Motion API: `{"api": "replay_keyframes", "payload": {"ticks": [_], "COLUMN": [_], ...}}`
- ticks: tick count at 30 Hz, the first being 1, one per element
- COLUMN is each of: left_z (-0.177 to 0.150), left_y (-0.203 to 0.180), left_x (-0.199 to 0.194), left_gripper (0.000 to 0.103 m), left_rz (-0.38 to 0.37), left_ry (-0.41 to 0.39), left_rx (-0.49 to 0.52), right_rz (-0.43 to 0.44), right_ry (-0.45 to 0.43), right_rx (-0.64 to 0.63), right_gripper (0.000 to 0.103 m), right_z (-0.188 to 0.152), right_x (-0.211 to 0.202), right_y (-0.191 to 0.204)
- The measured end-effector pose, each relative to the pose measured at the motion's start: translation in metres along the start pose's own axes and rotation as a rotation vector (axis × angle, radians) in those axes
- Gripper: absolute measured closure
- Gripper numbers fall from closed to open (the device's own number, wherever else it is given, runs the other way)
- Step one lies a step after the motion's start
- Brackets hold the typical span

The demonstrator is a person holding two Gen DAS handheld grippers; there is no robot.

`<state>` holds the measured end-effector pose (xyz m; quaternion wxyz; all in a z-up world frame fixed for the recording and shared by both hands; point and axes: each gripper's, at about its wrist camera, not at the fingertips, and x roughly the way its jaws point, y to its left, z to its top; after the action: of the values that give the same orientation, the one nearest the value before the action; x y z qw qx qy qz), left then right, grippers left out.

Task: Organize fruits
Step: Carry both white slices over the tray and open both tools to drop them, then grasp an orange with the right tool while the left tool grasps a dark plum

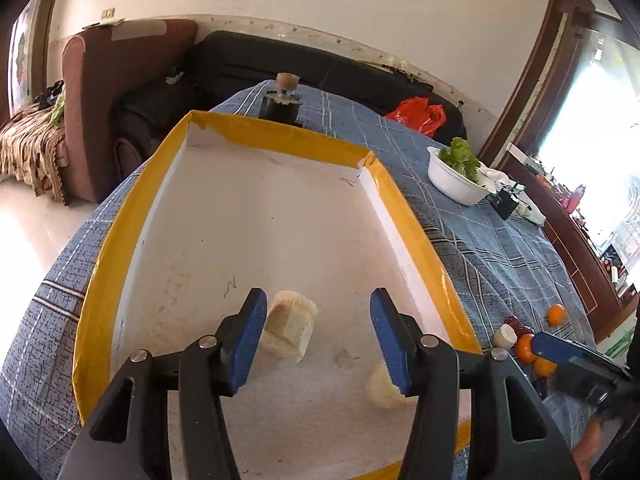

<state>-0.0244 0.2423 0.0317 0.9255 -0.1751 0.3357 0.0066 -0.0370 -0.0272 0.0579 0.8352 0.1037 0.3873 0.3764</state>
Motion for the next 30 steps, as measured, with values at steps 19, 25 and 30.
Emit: {"api": "replay_keyframes", "payload": {"ticks": [19, 25, 30], "left_z": [-0.042, -0.068, -0.074], "left_y": [-0.113, -0.161, -0.171], "left_x": [-0.017, -0.01, 0.01], "left_gripper": [0.05, 0.065, 0.068], "left_rz": [-0.208, -0.235, -0.18], "left_ry": [0.103, 0.167, 0.218], "left_rx": [0.331, 0.51, 0.541], "right_rz": [-0.124, -0.096, -0.076], "right_ry": [-0.153, -0.166, -0.192], "right_rx": [0.104, 0.133, 0.126], "right_gripper": [0.06, 0.059, 0.059], "right_z": [-0.004, -0.006, -0.009], "right_x": [-0.088, -0.093, -0.1], "right_y": [-0.098, -0.106, -0.104]}}
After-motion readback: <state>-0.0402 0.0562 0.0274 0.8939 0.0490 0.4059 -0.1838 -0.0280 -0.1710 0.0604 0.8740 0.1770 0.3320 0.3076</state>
